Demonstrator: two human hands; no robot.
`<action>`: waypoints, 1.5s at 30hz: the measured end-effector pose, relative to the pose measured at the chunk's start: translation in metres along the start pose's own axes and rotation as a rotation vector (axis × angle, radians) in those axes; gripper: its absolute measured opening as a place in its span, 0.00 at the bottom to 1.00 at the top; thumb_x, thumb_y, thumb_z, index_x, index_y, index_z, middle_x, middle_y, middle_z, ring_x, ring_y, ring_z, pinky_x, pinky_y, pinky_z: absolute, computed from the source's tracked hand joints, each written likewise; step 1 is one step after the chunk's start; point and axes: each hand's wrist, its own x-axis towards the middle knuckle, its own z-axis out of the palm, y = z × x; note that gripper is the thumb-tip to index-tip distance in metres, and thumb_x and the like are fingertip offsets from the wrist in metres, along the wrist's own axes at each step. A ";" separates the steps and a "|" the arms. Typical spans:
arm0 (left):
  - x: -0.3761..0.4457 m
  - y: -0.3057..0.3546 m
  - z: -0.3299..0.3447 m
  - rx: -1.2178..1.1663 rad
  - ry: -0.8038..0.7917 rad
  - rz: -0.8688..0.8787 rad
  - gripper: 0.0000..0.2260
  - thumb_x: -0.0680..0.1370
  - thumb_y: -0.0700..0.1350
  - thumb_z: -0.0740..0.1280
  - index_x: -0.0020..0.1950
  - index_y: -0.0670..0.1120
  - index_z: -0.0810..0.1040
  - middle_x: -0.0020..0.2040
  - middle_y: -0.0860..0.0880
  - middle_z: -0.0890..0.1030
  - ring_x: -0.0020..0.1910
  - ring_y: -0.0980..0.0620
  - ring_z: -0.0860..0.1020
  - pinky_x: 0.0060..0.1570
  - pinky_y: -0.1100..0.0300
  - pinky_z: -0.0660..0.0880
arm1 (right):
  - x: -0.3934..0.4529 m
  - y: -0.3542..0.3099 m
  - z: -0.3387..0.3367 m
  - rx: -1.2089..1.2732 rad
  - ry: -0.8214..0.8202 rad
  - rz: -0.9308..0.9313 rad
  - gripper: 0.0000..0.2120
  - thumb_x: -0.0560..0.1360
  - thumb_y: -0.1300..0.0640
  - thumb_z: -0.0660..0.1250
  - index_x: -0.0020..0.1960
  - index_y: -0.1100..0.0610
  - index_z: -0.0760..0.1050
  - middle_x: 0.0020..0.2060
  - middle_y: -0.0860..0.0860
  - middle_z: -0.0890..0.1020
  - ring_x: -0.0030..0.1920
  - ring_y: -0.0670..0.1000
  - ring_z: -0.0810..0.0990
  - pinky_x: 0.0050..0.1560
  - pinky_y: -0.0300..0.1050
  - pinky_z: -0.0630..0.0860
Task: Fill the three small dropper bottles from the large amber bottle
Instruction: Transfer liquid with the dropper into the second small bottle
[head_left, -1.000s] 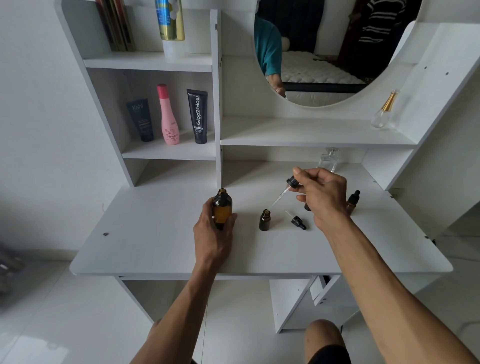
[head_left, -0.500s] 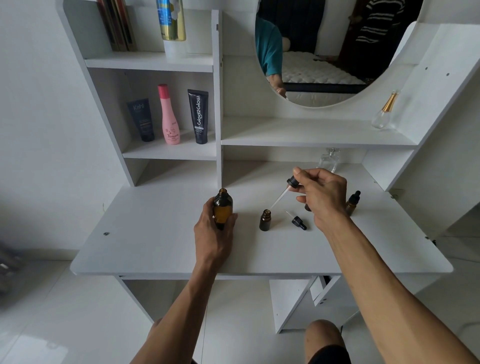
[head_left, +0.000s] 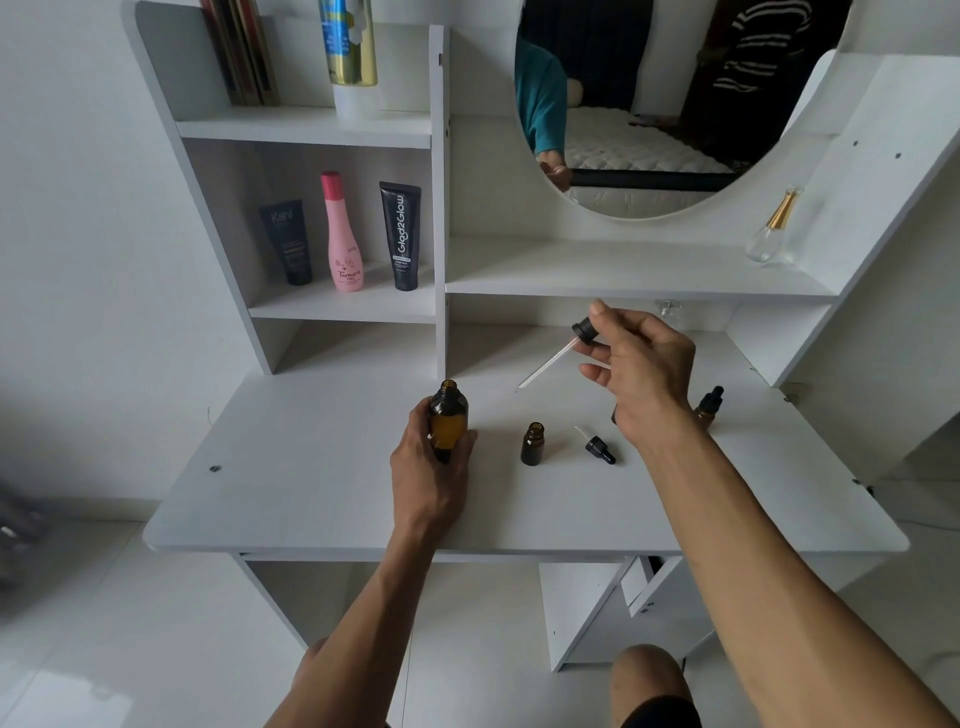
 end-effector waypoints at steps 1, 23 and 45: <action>0.000 0.000 0.000 -0.001 0.000 0.001 0.23 0.76 0.51 0.73 0.69 0.52 0.71 0.55 0.56 0.78 0.48 0.54 0.77 0.39 0.79 0.67 | -0.001 -0.001 0.005 0.018 -0.009 0.003 0.07 0.74 0.54 0.76 0.46 0.55 0.80 0.42 0.54 0.87 0.42 0.54 0.88 0.35 0.44 0.79; 0.001 -0.006 0.002 -0.034 0.003 0.030 0.22 0.76 0.49 0.73 0.67 0.54 0.72 0.54 0.55 0.80 0.47 0.52 0.80 0.41 0.78 0.69 | -0.013 0.007 0.070 -0.169 -0.201 -0.156 0.09 0.73 0.53 0.77 0.45 0.57 0.81 0.40 0.56 0.87 0.39 0.52 0.88 0.33 0.44 0.79; 0.000 -0.003 0.000 -0.044 -0.002 0.037 0.24 0.76 0.48 0.73 0.70 0.50 0.71 0.56 0.57 0.79 0.49 0.58 0.78 0.44 0.81 0.68 | -0.015 0.048 0.073 -0.680 -0.529 -0.378 0.07 0.72 0.53 0.78 0.45 0.56 0.84 0.39 0.48 0.86 0.40 0.45 0.84 0.46 0.41 0.83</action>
